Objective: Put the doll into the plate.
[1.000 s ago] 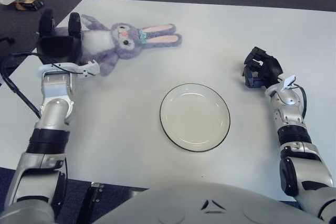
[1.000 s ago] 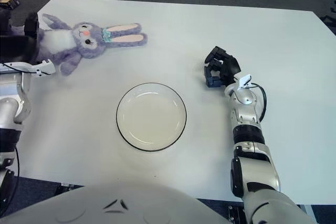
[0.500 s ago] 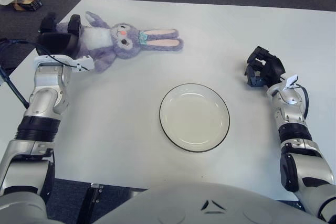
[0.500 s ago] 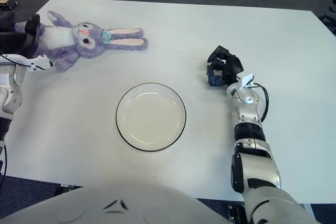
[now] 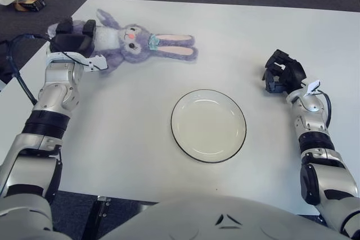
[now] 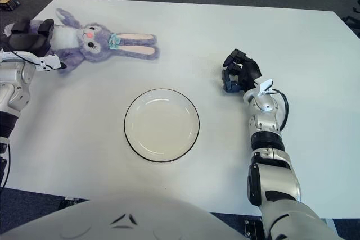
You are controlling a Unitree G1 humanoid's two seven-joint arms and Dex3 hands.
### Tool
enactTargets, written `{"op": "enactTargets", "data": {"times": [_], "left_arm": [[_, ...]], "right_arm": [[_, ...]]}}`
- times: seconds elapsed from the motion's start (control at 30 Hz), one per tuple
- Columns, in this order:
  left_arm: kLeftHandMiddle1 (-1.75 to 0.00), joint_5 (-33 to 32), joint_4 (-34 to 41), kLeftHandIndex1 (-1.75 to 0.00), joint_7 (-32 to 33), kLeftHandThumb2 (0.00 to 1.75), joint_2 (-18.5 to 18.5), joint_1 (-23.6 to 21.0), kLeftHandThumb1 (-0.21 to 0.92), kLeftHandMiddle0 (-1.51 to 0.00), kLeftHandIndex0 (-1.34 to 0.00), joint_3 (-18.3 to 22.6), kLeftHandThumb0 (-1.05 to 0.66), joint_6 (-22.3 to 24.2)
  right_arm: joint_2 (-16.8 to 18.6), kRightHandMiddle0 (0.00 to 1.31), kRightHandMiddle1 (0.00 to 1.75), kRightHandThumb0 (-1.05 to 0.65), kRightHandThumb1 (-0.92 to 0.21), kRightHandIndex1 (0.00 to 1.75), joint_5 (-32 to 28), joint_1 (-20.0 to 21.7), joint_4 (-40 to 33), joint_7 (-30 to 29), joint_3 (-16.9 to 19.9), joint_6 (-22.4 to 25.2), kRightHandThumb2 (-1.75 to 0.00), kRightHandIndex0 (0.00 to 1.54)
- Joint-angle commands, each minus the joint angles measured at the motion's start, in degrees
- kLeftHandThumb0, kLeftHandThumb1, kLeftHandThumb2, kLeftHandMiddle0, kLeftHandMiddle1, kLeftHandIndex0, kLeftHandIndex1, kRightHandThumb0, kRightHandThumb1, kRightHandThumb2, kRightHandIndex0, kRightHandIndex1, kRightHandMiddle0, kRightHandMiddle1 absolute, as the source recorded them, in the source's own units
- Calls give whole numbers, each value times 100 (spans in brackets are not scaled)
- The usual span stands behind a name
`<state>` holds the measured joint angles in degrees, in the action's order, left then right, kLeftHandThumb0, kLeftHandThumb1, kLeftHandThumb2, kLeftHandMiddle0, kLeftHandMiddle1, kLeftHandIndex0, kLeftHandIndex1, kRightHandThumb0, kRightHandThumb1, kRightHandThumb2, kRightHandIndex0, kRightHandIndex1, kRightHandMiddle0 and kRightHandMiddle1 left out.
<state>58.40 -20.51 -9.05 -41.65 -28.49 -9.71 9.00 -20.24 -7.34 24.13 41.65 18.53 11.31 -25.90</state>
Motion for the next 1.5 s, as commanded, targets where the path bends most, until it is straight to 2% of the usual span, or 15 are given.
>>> {"op": "enactTargets", "data": {"times": [0.0,0.27,0.37,0.43,0.5,0.57,0.63,0.7,0.73,0.83,0.9,0.97,1.03,1.23,1.47], "left_arm": [[0,-225,-555,-22,-246,17,-177,-373,91,0,0,-223,-97,-353],[-4,-412,-1956,-32,-71,16,-111,-1118,91,-8,0,-674,-95,-950],[-11,-457,-2376,-48,110,15,-80,-1318,90,-21,0,-811,-93,-1127],[-15,-463,-2623,-54,278,14,-57,-1436,90,-23,0,-905,-92,-1231],[-45,-477,-2786,-74,403,16,-50,-1517,86,-20,0,-977,-85,-1307],[-62,-498,-2953,-84,547,19,-22,-1597,83,-18,0,-1039,-81,-1358],[-76,-448,-3242,-97,831,34,83,-1737,74,-18,0,-1149,-75,-1347],[-96,-411,-3492,-121,1070,58,162,-1854,59,-20,0,-1248,-67,-1327],[-106,-408,-3588,-129,1156,63,185,-1898,56,-22,-2,-1289,-64,-1324],[-151,-403,-4012,-161,1576,85,301,-2040,43,-32,-7,-1412,-51,-1327],[-154,-418,-4267,-168,1805,100,360,-2122,42,-47,-20,-1489,-27,-1353],[-152,-426,-4679,-171,2172,109,427,-2188,39,-57,-29,-1564,-14,-1396],[-145,-434,-4989,-173,2490,119,475,-2232,32,-68,-42,-1634,-6,-1435],[-140,-473,-5264,-174,3027,132,552,-2310,21,-81,-51,-1822,-1,-1586],[-156,-663,-5395,-175,3254,143,666,-2338,17,-80,-50,-1898,0,-1784]], "right_arm": [[-4,53,173,-1,-18,175,-37,-38,73,54,12,95,-147,66],[-18,54,172,-1,-18,175,-63,-50,55,106,17,142,-147,67],[-19,54,171,-1,-18,175,-52,-51,56,100,17,139,-147,67],[-17,54,171,-1,-18,175,-53,-52,59,108,17,124,-147,66],[-16,53,172,-1,-19,175,-61,-61,37,120,17,121,-147,66],[-16,53,172,-1,-19,175,-60,-67,27,125,15,110,-147,66],[-18,53,173,-1,-19,175,-45,-83,8,129,4,92,-147,66],[-20,52,173,-1,-19,175,-42,-93,-5,139,-3,85,-147,66],[-20,52,173,-1,-19,175,-44,-98,-14,144,-4,87,-147,66],[-17,53,172,-1,-19,175,-62,-104,-25,173,-4,95,-146,66],[-15,53,171,-1,-19,175,-71,-102,-25,190,1,101,-146,66],[-14,54,171,-1,-19,175,-81,-90,-8,212,7,118,-146,66],[-13,54,170,-1,-19,175,-93,-80,3,231,12,147,-146,66],[-3,53,170,-1,-21,175,-116,-76,-4,230,18,202,-144,65],[8,53,169,-1,-20,175,-141,-93,-44,244,24,190,-144,66]]}}
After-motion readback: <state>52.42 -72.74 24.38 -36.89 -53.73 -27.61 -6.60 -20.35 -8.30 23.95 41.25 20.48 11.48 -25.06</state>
